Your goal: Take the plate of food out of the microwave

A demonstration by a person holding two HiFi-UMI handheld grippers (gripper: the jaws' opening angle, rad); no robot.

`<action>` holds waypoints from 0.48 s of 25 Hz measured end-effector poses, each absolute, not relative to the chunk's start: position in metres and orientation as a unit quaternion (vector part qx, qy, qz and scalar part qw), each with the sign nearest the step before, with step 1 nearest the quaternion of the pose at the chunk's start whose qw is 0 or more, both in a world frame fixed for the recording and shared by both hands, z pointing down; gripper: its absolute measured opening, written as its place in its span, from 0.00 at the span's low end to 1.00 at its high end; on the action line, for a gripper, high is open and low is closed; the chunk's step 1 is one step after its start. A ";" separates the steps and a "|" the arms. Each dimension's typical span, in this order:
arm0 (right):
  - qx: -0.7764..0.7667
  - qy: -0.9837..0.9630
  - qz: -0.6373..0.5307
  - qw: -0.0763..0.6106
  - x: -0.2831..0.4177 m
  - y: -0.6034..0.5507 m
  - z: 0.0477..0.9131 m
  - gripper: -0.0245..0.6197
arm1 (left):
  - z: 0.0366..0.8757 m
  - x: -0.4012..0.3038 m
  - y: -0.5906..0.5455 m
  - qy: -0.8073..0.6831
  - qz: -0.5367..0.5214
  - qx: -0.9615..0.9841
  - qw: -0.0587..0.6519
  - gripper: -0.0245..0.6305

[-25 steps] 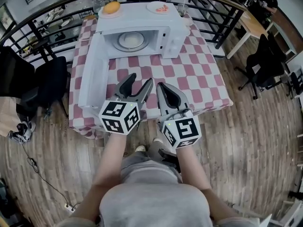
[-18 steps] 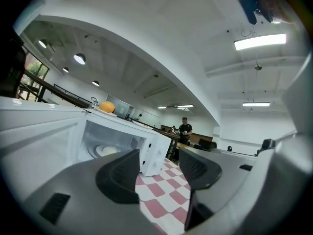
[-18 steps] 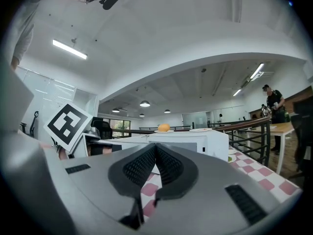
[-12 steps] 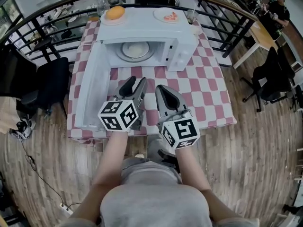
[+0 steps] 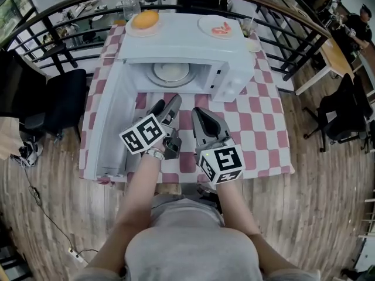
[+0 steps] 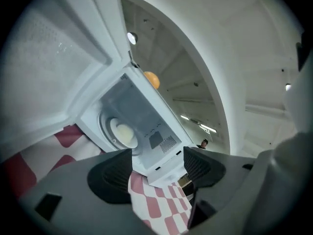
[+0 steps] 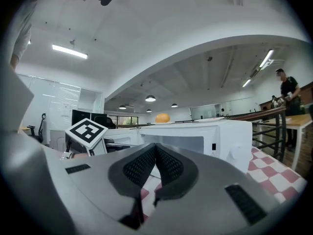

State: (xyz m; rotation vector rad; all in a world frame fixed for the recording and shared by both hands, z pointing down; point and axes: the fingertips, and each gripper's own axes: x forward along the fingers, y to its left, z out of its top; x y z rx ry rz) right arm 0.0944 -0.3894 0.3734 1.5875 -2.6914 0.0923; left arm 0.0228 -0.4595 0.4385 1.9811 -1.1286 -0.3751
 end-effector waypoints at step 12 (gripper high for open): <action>0.492 -0.867 0.067 0.038 0.105 -0.436 0.409 0.08 | 0.510 0.019 -0.525 -0.492 -0.182 0.677 0.516 0.48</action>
